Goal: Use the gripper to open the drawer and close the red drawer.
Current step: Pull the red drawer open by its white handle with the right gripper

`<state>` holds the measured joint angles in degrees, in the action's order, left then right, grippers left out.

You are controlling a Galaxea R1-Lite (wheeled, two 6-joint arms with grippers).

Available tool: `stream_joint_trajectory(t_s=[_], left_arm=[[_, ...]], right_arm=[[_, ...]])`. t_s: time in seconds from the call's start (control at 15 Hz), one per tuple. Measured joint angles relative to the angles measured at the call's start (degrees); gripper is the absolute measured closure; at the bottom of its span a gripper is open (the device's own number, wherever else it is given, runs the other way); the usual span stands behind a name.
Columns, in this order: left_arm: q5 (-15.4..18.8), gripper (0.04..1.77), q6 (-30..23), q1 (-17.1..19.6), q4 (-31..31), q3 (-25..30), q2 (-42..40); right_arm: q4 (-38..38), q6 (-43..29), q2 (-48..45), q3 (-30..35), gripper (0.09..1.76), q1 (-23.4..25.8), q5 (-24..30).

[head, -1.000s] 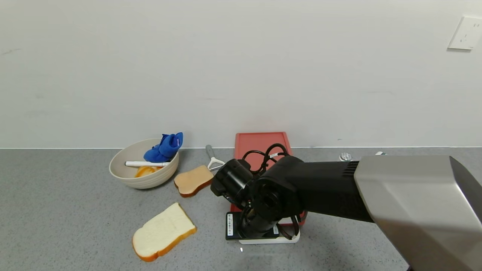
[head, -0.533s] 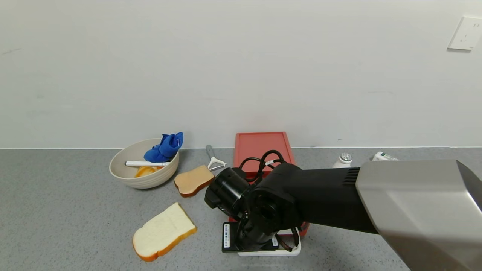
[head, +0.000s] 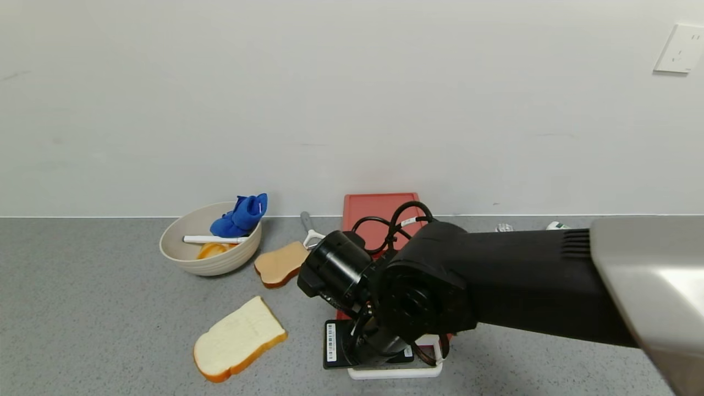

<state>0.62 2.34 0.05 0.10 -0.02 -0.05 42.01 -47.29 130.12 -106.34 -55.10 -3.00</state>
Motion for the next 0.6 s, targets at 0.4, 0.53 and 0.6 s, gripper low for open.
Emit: stream_joint_trajectory(t_s=[0.4, 0.53, 0.6], left_arm=[[0.0, 0.09, 0.0, 0.0, 0.0, 0.0, 0.0], [0.0, 0.09, 0.0, 0.0, 0.0, 0.0, 0.0], [0.0, 0.09, 0.0, 0.0, 0.0, 0.0, 0.0]], right_arm=[[-2.6, 8.4, -11.1, 4.2, 1.73, 3.4, -0.4], [-7.7, 11.4, -16.1, 8.5, 1.73, 5.9, 1.3], [-11.1, 13.5, -19.0, 11.8, 1.73, 7.5, 3.2]])
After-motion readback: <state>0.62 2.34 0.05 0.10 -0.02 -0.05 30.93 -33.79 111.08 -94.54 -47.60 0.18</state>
